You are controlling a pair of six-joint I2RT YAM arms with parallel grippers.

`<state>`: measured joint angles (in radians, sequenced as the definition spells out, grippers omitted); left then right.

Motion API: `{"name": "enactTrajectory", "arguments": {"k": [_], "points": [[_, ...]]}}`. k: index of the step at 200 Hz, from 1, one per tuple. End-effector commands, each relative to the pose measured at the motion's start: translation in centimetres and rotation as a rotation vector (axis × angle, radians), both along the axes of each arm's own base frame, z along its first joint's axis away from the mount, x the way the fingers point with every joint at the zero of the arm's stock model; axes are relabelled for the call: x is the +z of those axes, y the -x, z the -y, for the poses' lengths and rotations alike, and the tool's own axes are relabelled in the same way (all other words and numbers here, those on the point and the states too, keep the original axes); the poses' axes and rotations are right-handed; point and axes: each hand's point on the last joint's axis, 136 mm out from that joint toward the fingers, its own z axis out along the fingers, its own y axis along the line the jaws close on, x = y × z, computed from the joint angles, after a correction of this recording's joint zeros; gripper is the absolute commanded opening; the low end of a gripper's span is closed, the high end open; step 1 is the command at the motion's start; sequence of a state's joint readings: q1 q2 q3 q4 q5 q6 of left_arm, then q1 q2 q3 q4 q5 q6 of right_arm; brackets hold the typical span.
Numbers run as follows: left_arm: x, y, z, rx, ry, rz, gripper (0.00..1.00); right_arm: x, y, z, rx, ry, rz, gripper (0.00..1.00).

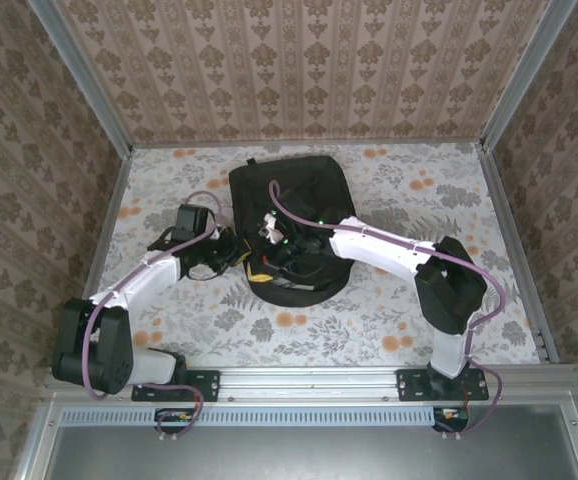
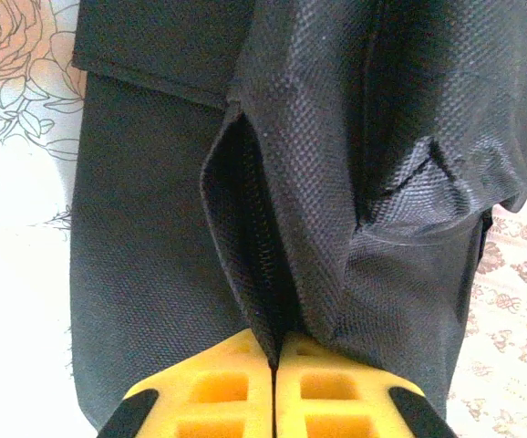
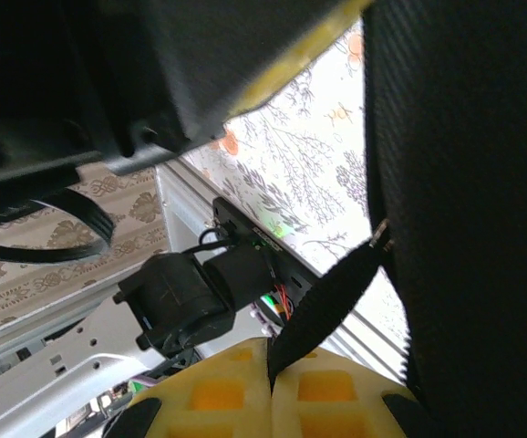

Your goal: Pack the student bag

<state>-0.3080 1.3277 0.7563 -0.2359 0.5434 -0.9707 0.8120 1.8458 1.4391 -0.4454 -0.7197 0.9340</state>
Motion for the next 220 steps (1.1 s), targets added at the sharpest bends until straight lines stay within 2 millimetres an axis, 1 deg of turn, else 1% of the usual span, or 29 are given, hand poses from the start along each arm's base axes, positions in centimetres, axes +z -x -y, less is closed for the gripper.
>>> {"name": "enactTrajectory", "arguments": {"k": [1,30,33,42,76,116,143,170,193,204,220], "points": [[1.6,-1.3,-0.2,-0.007,-0.032,0.078,0.00,1.5,2.3,0.9,0.067,-0.022,0.002,0.00],[1.9,-1.6,-1.1,0.010,-0.043,0.091,0.00,1.4,3.3,2.0,0.090,-0.004,0.013,0.00],[1.9,-1.6,-1.2,0.011,-0.043,0.091,0.00,1.1,3.6,2.3,0.091,0.012,-0.002,0.00],[2.0,-1.7,-1.6,0.016,-0.041,0.093,0.00,1.0,3.9,2.7,0.097,0.021,-0.005,0.00],[2.4,-2.1,-2.5,0.029,-0.045,0.106,0.00,1.0,4.4,3.7,0.100,0.037,-0.001,0.00],[2.6,-2.6,-3.5,0.042,-0.049,0.112,0.00,1.1,4.9,4.4,0.112,0.046,-0.003,0.00],[3.0,-2.9,-4.0,0.049,-0.056,0.124,0.00,1.5,4.9,4.8,0.110,0.048,0.000,0.00],[3.5,-3.3,-4.1,0.046,-0.066,0.143,0.00,2.9,4.4,4.6,0.077,-0.003,-0.018,0.00],[3.7,-3.6,-4.2,0.046,-0.073,0.150,0.00,3.6,4.0,4.6,0.055,-0.026,-0.041,0.00],[3.6,-3.7,-4.3,0.047,-0.079,0.148,0.00,3.6,4.0,4.7,0.057,-0.022,-0.044,0.00],[3.4,-4.0,-4.4,0.052,-0.086,0.145,0.00,3.0,4.5,5.2,0.077,0.002,-0.051,0.00]]}}
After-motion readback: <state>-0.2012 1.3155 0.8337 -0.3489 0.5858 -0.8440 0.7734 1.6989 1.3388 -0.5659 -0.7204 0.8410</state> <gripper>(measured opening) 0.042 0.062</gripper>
